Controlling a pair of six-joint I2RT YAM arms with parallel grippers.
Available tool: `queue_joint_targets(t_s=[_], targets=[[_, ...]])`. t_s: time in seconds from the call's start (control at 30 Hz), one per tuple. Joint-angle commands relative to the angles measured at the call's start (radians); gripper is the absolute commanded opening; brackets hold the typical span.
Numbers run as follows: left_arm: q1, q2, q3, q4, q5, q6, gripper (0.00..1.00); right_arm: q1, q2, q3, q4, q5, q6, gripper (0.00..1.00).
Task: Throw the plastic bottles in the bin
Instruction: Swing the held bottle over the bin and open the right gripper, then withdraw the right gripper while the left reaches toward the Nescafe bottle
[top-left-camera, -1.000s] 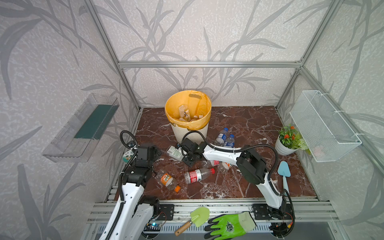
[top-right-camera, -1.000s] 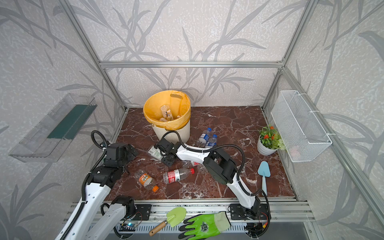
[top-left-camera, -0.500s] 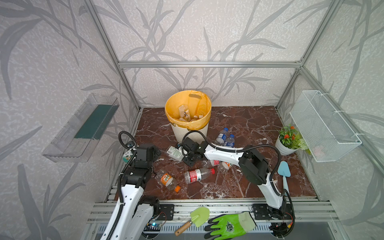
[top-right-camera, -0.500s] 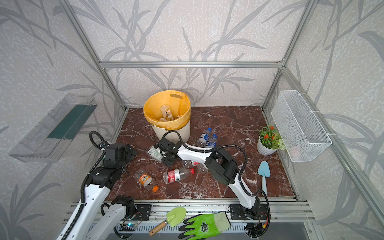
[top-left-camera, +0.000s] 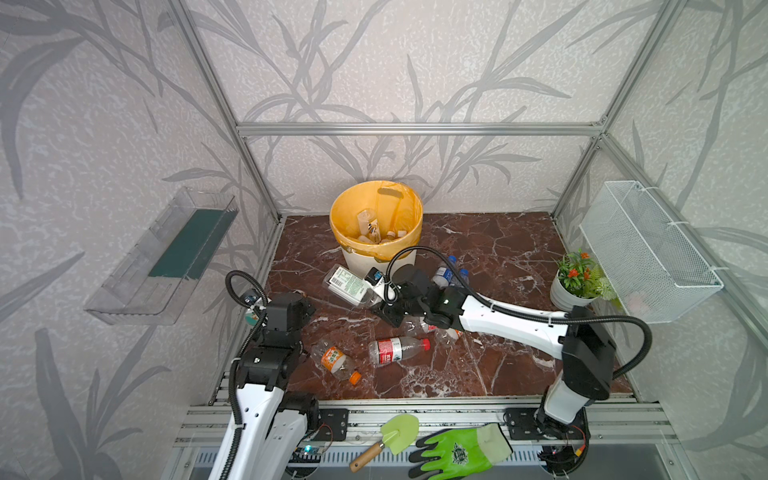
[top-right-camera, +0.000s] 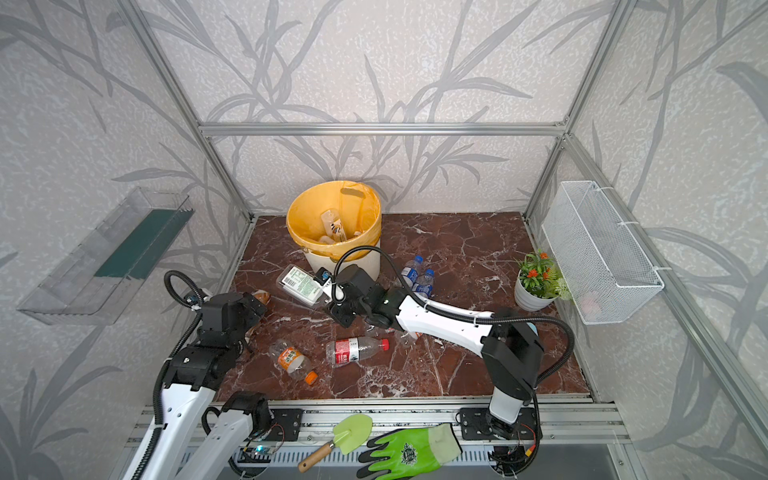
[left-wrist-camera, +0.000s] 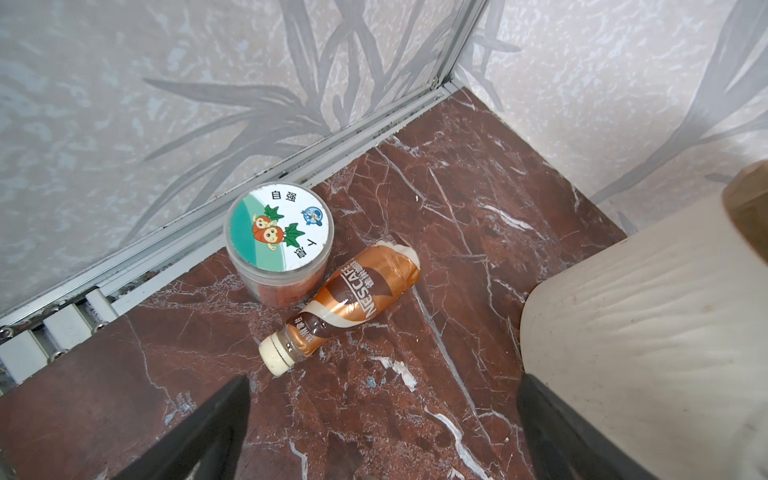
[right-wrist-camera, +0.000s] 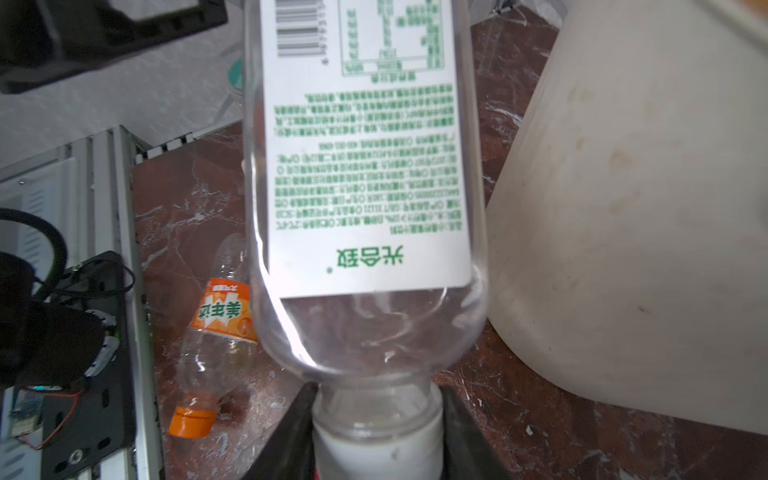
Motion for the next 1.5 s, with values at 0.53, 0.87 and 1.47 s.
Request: queue_joint_targets(t_s=[0.53, 0.87, 1.47], targets=[[0.005, 0.007, 0.051, -0.024, -0.004, 0.039, 0.99, -0.113, -0.487, -0.047, 0.305, 0.195, -0.266, 0.22], [0.003, 0.048, 0.053, -0.018, 0.041, 0.037, 0.99, -0.221, -0.01, 0.397, -0.031, 0.034, -0.175, 0.25], [0.004, 0.014, 0.085, -0.083, -0.016, 0.09, 0.99, -0.366, -0.342, 0.372, -0.071, 0.243, -0.262, 1.0]])
